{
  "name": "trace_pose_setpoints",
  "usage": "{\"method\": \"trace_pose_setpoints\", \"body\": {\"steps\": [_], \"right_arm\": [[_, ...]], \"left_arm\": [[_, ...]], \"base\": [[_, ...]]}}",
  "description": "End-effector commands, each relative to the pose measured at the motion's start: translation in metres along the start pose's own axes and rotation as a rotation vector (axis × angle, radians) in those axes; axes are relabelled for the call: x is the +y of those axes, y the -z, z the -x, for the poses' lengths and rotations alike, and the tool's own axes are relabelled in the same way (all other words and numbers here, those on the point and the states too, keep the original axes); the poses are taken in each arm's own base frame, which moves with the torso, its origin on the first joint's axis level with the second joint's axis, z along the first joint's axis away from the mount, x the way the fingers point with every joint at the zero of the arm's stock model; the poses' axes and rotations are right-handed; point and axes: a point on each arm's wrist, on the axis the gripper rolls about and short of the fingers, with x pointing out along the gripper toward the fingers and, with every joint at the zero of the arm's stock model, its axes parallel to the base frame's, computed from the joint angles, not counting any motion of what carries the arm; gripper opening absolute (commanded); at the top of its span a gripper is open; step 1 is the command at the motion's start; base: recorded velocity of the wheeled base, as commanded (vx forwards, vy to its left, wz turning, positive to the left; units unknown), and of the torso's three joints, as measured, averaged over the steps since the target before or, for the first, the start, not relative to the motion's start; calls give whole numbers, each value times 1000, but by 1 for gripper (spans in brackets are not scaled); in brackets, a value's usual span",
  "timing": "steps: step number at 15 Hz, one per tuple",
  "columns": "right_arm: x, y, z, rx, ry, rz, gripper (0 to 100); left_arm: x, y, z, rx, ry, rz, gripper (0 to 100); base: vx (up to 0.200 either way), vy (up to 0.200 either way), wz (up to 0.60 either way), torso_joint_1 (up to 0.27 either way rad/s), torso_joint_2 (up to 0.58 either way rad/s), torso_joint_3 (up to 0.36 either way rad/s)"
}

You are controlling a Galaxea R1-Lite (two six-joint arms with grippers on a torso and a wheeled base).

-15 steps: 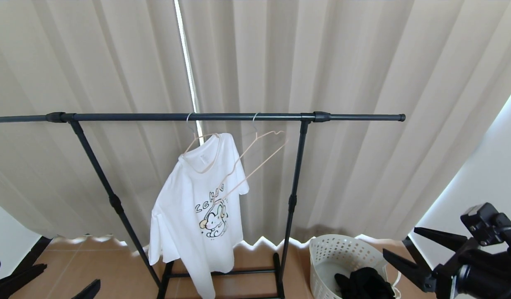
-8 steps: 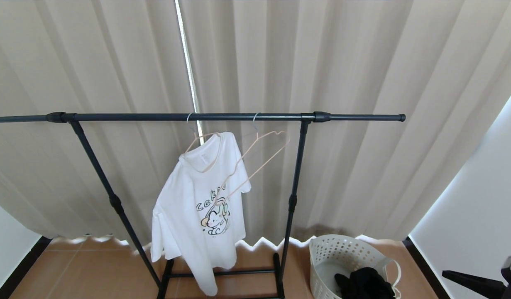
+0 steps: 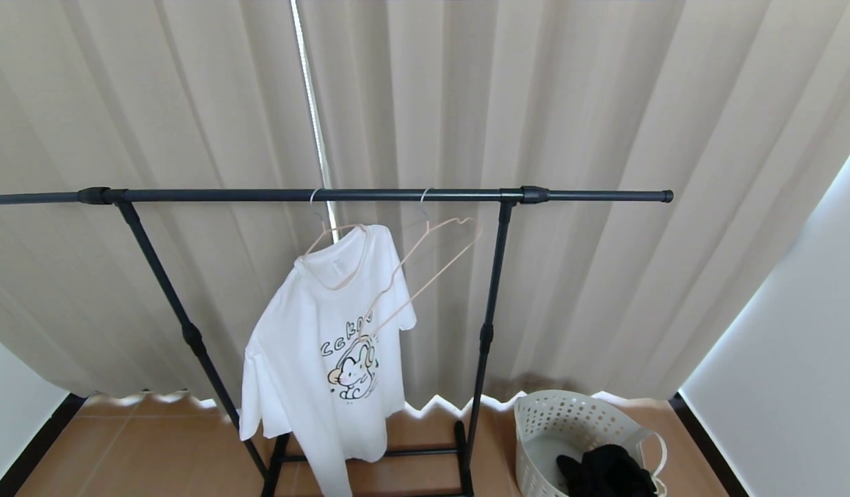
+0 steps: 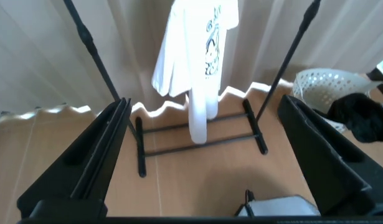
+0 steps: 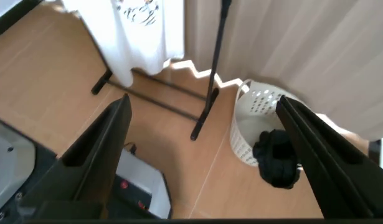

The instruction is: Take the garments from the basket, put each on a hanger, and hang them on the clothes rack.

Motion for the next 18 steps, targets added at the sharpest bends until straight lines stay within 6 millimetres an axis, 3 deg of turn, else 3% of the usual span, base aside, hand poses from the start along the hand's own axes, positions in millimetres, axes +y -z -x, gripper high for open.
{"method": "trace_pose_setpoints", "body": {"steps": [1,7,18], "right_arm": [[3,5,12,-154,97,9,100],[8,8,23,-354,230,-6,100],[8,8,24,-355,229,4,100]], "left_arm": [[-1,3,11,-140,-47,5,100],[-3,4,17,-236,-100,63,100],[-3,4,17,-236,-100,61,100]], "base": [[0,0,0,0,0,0],[0,0,0,0,0,0],[0,0,0,-24,57,27]]}}
